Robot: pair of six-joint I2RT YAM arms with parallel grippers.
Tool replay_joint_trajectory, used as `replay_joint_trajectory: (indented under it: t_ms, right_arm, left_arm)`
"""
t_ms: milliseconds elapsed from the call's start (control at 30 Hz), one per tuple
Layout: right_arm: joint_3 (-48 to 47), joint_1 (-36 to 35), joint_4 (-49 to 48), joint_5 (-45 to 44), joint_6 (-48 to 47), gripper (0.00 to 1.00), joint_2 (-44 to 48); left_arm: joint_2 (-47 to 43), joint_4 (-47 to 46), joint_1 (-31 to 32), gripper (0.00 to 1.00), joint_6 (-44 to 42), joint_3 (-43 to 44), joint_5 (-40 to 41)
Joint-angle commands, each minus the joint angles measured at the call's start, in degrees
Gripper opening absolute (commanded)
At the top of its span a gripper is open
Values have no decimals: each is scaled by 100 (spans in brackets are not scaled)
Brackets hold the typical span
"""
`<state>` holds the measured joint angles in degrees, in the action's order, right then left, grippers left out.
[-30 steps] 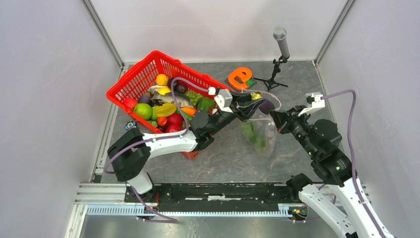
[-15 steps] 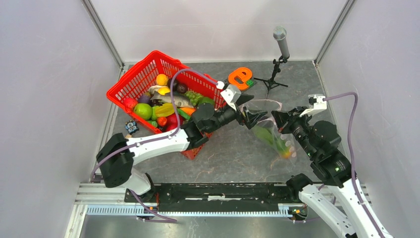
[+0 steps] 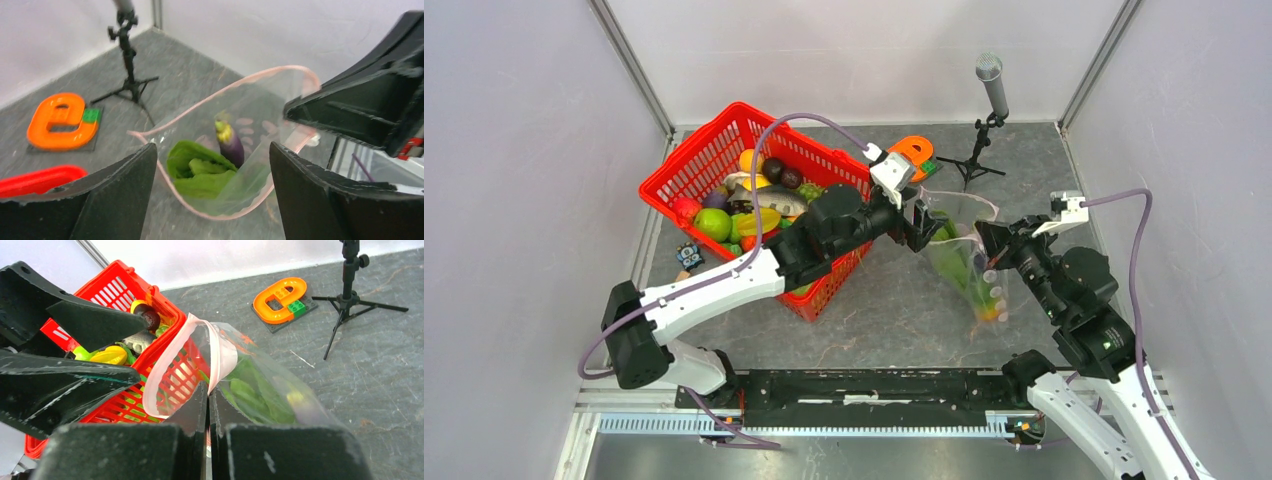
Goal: Place the food in the zip-top bag and seal the zipper
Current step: Place the fake vegetable in the zipper food storage bag, then adjust the zipper food storage bag at the center of the board.
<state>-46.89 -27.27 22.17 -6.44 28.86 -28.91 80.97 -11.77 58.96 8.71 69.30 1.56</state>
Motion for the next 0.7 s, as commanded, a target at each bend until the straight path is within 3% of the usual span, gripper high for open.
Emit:
replay_joint_trajectory:
  t_ms: [0, 67, 133, 467, 667]
  right_arm:
    - [-133, -16, -740, 201, -269, 0, 75]
    - [-89, -16, -755, 184, -260, 0, 94]
    - [-6, -16, -804, 182, -215, 0, 153]
    - [164, -16, -711, -118, -162, 0, 486]
    - [300, -14, -748, 321, -358, 1, 427]
  left_arm:
    - [-28, 1661, -59, 86, 163, 649, 465]
    - [140, 1964, -101, 85, 332, 859, 357]
    - [401, 2236, -139, 75, 462, 1146, 185]
    - [1274, 3381, -179, 48, 475, 2308, 82]
    - [1432, 3245, -181, 11, 455, 2400, -130]
